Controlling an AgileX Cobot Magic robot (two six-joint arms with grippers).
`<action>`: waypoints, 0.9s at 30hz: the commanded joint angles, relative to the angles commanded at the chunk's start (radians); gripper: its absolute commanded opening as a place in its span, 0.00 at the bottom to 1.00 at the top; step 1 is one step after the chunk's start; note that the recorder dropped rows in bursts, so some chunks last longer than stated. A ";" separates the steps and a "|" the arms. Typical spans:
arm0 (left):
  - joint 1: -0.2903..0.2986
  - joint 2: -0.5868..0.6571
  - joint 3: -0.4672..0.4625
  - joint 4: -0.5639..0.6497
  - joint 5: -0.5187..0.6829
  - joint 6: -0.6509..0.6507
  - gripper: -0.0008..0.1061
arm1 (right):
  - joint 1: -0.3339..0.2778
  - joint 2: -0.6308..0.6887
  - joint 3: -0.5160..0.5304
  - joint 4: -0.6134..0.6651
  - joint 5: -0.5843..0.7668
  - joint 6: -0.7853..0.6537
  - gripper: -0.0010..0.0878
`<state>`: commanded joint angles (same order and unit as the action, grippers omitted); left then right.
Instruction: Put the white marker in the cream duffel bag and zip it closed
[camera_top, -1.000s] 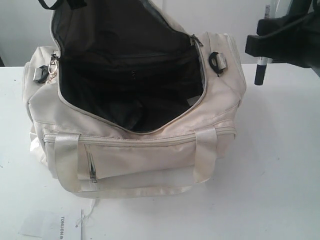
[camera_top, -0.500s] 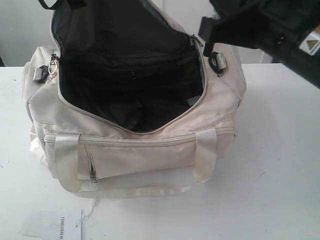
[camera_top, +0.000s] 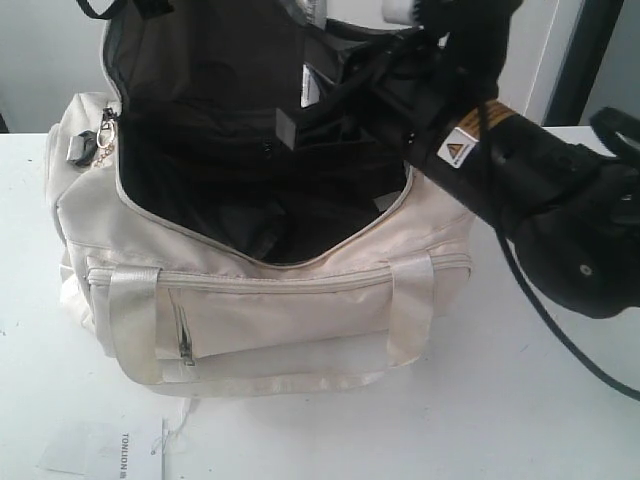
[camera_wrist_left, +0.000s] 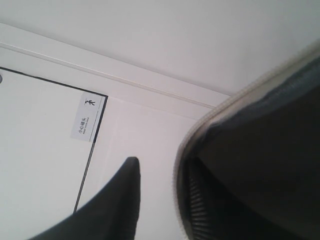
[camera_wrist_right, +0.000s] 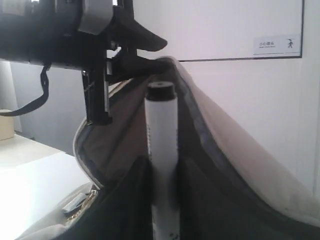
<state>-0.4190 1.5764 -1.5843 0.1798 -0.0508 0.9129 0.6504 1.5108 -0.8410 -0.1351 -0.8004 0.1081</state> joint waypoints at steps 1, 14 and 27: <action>0.000 0.000 0.000 0.000 0.000 0.000 0.35 | 0.002 0.011 -0.011 -0.002 0.000 0.000 0.06; 0.000 0.000 0.000 0.000 0.000 0.000 0.35 | 0.006 0.061 -0.045 0.004 0.026 0.003 0.78; 0.000 0.000 0.000 0.000 0.000 0.002 0.35 | 0.009 -0.139 -0.045 -0.142 0.649 0.289 0.02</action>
<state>-0.4190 1.5764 -1.5843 0.1798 -0.0509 0.9149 0.6593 1.3715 -0.8863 -0.2767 -0.1510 0.3969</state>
